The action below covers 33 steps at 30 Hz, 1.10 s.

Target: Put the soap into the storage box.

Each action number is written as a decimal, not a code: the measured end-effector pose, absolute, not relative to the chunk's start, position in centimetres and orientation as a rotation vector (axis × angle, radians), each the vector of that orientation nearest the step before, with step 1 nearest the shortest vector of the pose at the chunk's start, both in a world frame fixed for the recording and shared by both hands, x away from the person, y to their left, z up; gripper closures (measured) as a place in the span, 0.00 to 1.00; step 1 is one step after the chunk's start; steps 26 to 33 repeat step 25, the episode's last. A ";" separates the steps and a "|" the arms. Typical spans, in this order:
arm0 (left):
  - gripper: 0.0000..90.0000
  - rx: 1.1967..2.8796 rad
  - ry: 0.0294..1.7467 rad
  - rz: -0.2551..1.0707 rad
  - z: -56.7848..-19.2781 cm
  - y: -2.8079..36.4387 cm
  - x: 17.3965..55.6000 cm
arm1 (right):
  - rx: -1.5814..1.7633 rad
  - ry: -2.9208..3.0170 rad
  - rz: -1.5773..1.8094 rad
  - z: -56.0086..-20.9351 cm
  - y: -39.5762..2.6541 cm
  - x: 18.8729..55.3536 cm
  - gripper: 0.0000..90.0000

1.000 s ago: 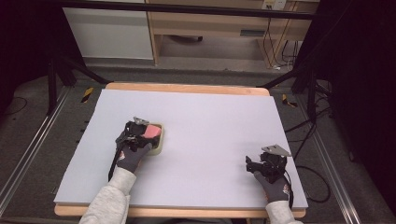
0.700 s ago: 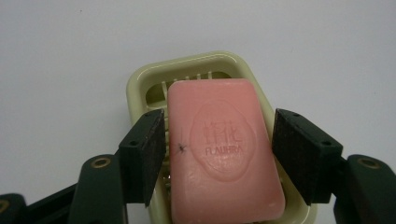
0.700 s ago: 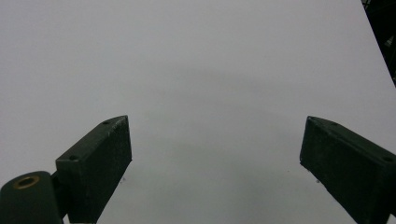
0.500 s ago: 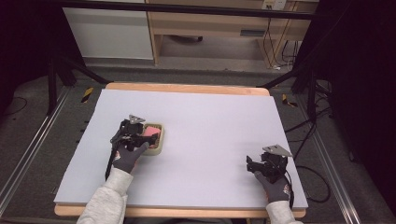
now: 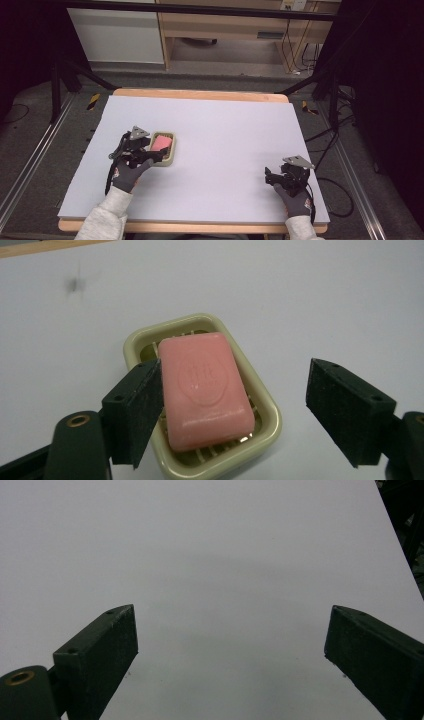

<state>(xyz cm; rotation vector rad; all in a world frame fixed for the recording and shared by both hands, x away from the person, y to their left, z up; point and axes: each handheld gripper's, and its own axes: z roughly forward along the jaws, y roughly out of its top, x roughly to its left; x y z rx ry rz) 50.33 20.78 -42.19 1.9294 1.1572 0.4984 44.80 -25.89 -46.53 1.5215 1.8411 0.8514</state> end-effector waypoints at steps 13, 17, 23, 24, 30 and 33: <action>0.23 1.938 1.198 0.540 -44.0 24.6 47.6 | 1.537 1.828 0.834 -46.8 -26.4 44.7 0.07; 0.23 1.941 1.233 0.550 -44.8 25.9 47.0 | 1.547 1.823 0.827 -46.9 -26.6 44.7 0.07; 0.23 1.946 1.274 0.558 -45.8 27.3 46.3 | 1.550 1.825 0.818 -47.0 -26.7 44.6 0.06; 0.23 1.946 1.279 0.557 -46.0 27.4 46.2 | 1.553 1.823 0.819 -47.0 -26.8 44.6 0.06; 0.23 1.946 1.279 0.557 -46.0 27.4 46.2 | 1.554 1.823 0.815 -47.0 -26.8 44.6 0.06; 0.23 1.946 1.279 0.557 -46.0 27.4 46.2 | 1.554 1.823 0.815 -47.0 -26.8 44.6 0.06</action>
